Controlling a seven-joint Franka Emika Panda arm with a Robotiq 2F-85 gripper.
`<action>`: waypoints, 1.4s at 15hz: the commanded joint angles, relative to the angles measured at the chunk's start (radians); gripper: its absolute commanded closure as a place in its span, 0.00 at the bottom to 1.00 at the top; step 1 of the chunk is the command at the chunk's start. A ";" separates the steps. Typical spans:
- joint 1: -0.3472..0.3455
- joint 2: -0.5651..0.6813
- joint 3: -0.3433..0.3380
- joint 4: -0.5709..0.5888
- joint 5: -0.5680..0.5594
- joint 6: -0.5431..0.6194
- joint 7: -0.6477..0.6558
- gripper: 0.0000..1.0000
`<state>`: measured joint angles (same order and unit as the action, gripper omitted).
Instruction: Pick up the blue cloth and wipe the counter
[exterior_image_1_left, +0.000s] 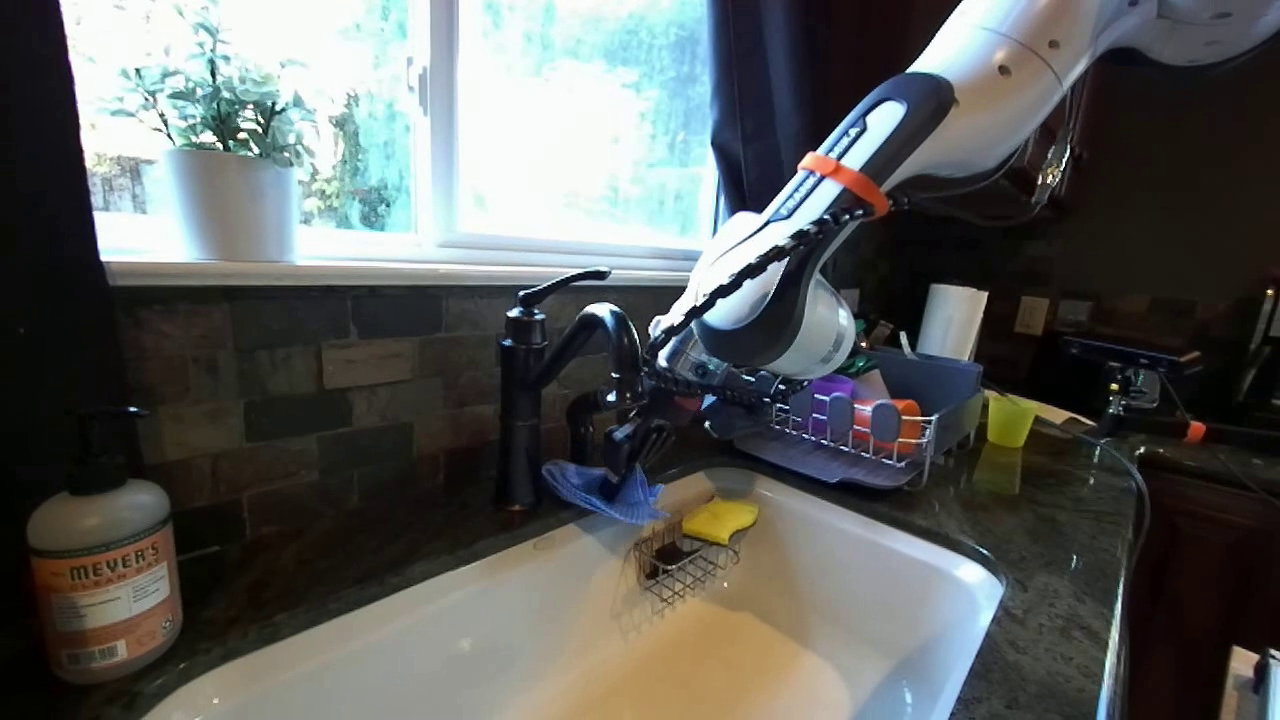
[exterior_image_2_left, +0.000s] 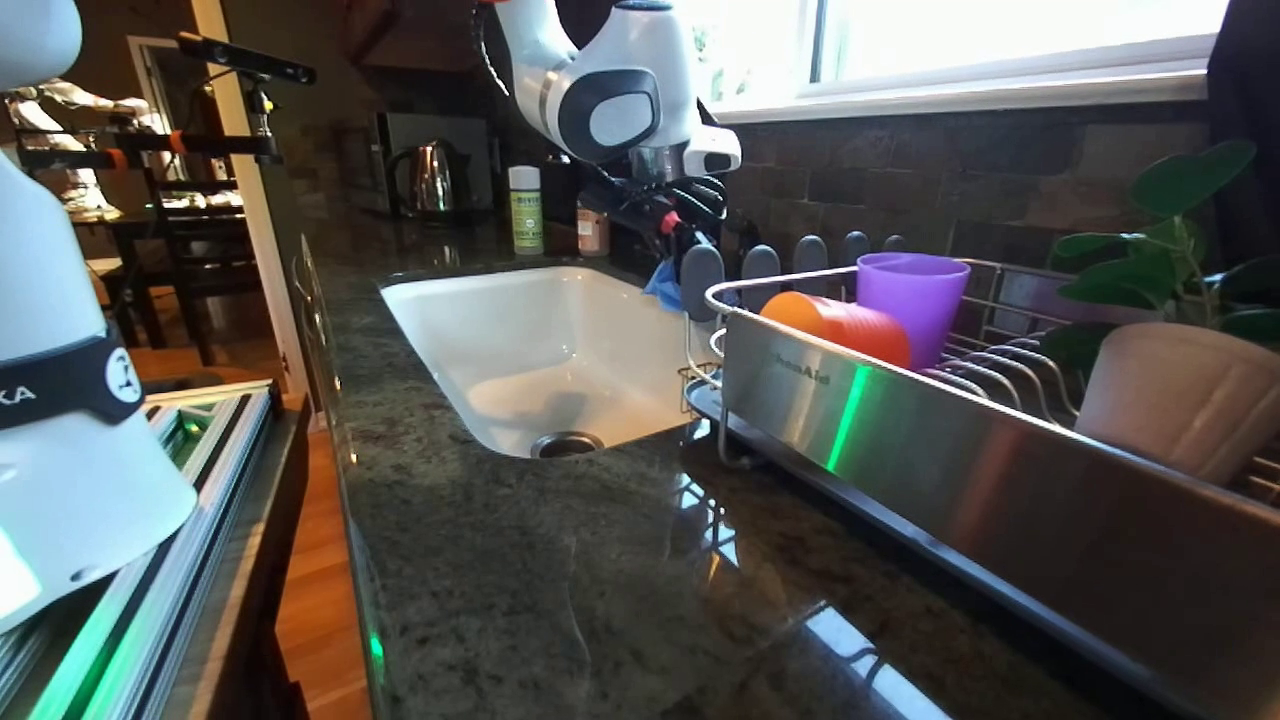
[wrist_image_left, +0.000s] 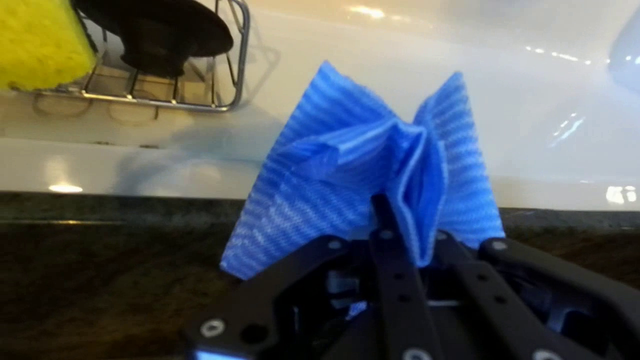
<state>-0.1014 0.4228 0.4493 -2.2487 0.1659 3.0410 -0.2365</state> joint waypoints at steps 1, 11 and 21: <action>0.011 0.040 -0.024 0.011 -0.023 0.002 0.003 0.99; -0.268 0.063 0.213 0.010 0.043 0.004 -0.057 0.99; -0.273 0.095 0.385 -0.011 0.012 0.000 -0.076 0.94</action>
<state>-0.3742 0.5144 0.8360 -2.2620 0.1957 3.0401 -0.3281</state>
